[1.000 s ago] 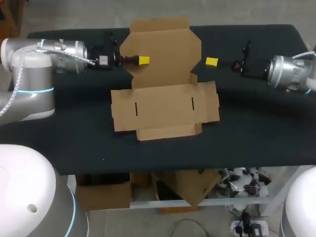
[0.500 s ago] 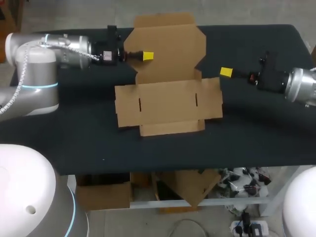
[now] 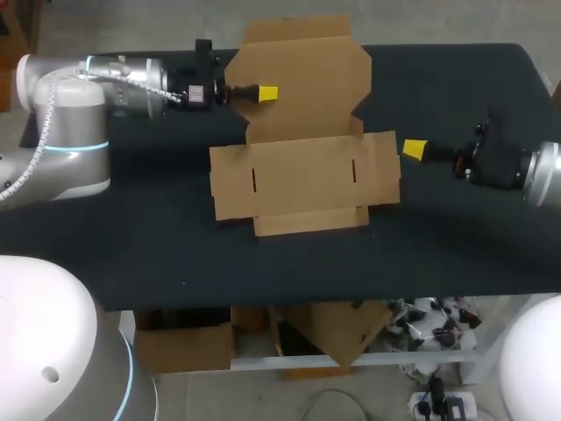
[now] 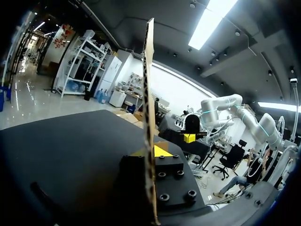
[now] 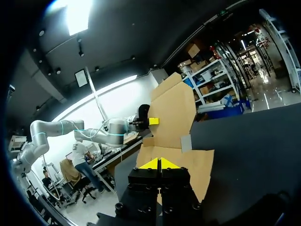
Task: Assemble the packaging by folding the flat box into shape, placing the metal phone stand inside, and closing the box properly
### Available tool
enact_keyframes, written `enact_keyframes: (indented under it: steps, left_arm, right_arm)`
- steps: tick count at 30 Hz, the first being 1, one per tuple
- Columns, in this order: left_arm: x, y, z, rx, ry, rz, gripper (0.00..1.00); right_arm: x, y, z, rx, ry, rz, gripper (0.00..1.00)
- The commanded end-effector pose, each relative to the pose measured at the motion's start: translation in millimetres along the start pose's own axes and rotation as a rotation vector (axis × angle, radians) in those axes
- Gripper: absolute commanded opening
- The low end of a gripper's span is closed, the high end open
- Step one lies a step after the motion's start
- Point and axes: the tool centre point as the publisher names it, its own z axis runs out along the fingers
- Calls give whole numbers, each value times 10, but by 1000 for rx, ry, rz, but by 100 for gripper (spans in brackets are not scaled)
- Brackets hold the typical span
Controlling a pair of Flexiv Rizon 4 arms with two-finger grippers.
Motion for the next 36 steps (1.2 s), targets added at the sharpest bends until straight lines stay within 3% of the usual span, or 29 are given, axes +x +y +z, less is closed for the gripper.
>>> enact_keyframes:
  steps: [1,20,36]
  left_arm:
    - [-35,1,-2,1,10,0,0]
    - [-35,1,-2,1,10,0,0]
    - [-35,1,-2,1,10,0,0]
  right_arm:
    - [91,-25,-31,-7,-171,-3,0]
    - [91,-25,-31,-7,-171,-3,0]
    - [252,-115,-191,-34,-191,-93,0]
